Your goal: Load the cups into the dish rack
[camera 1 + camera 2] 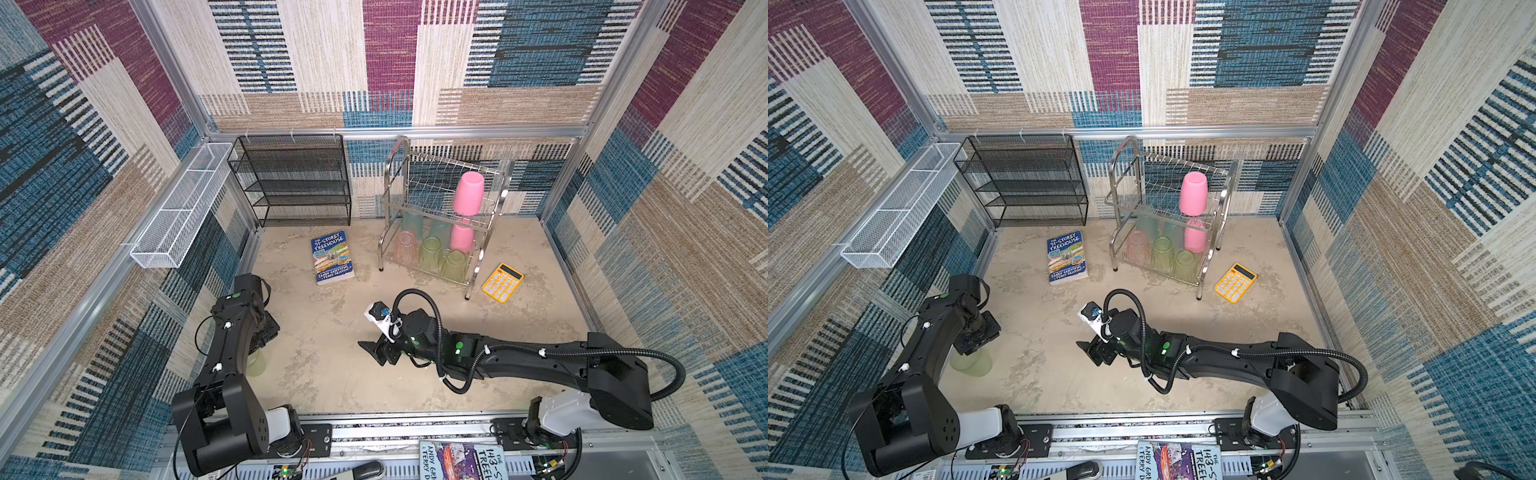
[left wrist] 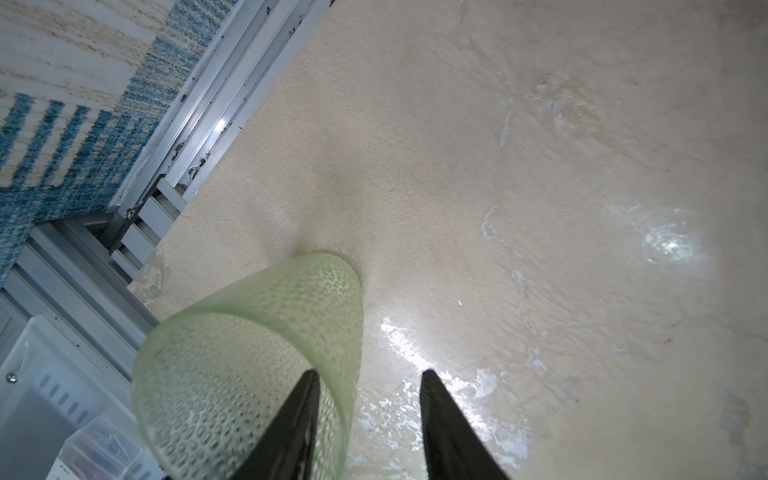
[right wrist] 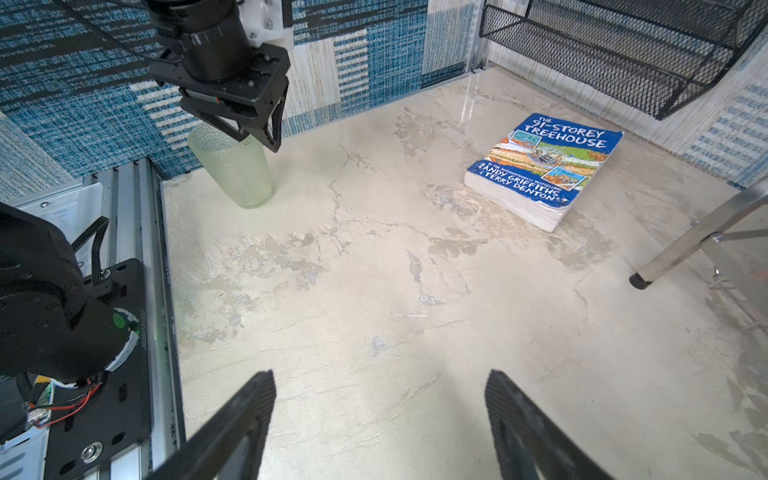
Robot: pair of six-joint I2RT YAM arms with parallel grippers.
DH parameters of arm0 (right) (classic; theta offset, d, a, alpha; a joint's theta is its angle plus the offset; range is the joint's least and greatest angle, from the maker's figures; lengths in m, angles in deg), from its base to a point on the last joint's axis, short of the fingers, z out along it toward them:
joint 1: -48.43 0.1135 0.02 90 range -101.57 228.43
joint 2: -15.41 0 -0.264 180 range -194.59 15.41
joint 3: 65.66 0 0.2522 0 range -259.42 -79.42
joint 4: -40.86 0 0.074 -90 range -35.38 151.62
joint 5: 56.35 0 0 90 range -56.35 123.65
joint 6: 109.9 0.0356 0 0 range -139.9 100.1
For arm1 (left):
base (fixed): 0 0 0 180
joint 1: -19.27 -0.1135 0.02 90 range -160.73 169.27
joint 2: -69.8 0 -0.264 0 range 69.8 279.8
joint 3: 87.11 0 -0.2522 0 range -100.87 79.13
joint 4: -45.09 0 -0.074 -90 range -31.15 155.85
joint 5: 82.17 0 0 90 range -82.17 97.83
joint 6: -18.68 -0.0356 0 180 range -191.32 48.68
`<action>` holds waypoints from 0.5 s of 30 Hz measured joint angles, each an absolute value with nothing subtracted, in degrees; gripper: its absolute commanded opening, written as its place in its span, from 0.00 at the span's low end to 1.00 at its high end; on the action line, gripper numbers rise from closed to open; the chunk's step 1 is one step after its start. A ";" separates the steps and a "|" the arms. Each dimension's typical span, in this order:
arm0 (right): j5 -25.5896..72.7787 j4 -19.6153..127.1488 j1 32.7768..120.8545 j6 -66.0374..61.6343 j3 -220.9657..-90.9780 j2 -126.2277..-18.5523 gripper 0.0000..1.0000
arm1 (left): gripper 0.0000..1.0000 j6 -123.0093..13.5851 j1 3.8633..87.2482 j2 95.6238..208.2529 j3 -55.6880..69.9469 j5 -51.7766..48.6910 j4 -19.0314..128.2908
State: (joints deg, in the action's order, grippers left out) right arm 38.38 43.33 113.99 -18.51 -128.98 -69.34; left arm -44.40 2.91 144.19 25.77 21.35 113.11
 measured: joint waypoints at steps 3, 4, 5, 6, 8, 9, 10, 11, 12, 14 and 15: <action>38.77 43.02 113.97 -18.69 -128.52 -69.34 0.82 | 0.38 -44.40 2.93 144.69 25.79 21.33 113.11; 38.82 42.96 113.97 -18.73 -128.43 -69.34 0.82 | 0.35 -44.40 2.93 144.82 25.79 21.30 113.11; 38.90 42.93 113.97 -18.93 -128.41 -69.34 0.82 | 0.34 -44.40 2.93 144.95 25.79 21.30 113.11; 39.21 42.89 113.99 -18.97 -128.41 -69.34 0.82 | 0.31 -44.40 2.93 145.13 25.79 21.28 113.11; 39.54 42.80 113.99 -19.37 -128.30 -69.34 0.82 | 0.19 -44.42 2.93 145.56 25.79 21.13 113.11; 39.82 42.52 113.99 -19.56 -128.11 -69.34 0.82 | 0.15 -44.42 2.93 145.74 25.79 21.08 113.11; 39.93 42.43 113.99 -19.56 -127.97 -69.34 0.82 | 0.15 -44.47 2.93 145.87 25.79 21.08 113.11; 40.22 42.30 113.99 -19.58 -127.82 -69.32 0.82 | 0.15 -44.51 2.93 145.93 25.79 20.98 113.11; 40.28 42.10 113.99 -19.80 -127.67 -69.25 0.82 | 0.15 -44.51 2.95 145.96 25.79 20.95 113.11; 40.37 41.80 113.99 -19.82 -127.41 -69.08 0.82 | 0.14 -44.51 2.95 145.93 25.77 20.95 113.11; 40.65 41.67 113.99 -19.82 -127.32 -68.99 0.82 | 0.13 -44.51 2.95 145.93 25.74 20.95 113.13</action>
